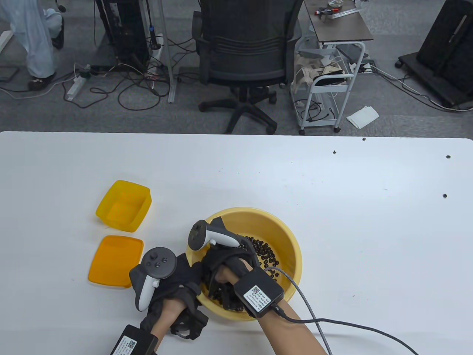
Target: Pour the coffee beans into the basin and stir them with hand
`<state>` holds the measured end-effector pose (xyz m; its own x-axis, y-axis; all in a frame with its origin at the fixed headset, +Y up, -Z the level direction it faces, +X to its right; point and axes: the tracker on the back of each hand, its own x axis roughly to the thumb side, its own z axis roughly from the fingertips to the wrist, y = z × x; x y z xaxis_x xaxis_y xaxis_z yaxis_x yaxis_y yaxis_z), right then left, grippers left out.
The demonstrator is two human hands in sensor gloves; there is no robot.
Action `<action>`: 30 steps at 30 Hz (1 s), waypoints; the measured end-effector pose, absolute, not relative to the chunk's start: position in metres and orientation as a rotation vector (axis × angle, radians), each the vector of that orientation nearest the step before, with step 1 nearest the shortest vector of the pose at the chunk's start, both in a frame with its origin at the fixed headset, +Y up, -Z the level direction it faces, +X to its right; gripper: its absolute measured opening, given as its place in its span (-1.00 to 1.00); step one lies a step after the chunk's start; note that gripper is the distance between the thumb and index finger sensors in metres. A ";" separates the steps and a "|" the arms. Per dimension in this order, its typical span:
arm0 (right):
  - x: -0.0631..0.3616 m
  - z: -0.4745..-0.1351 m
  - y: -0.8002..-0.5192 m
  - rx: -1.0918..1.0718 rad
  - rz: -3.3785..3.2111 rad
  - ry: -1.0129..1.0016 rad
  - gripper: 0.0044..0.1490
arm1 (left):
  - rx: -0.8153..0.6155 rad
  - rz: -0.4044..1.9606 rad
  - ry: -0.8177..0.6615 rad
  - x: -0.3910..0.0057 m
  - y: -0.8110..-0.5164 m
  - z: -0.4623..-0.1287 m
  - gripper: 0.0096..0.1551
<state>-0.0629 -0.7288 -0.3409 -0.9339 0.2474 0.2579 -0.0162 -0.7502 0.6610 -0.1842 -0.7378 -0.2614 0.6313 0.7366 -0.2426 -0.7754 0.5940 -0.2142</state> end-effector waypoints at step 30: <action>0.030 -0.361 -0.729 -0.111 3.023 1.299 -0.40 | -0.325 0.919 0.141 -0.185 -0.738 -0.261 -0.24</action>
<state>0.0304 -0.7286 -0.3605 -0.9865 -0.1638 -0.0023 0.1111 -0.6791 0.7256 -0.1850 -0.7385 -0.2610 0.6015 0.7565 -0.2566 -0.7987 0.5620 -0.2152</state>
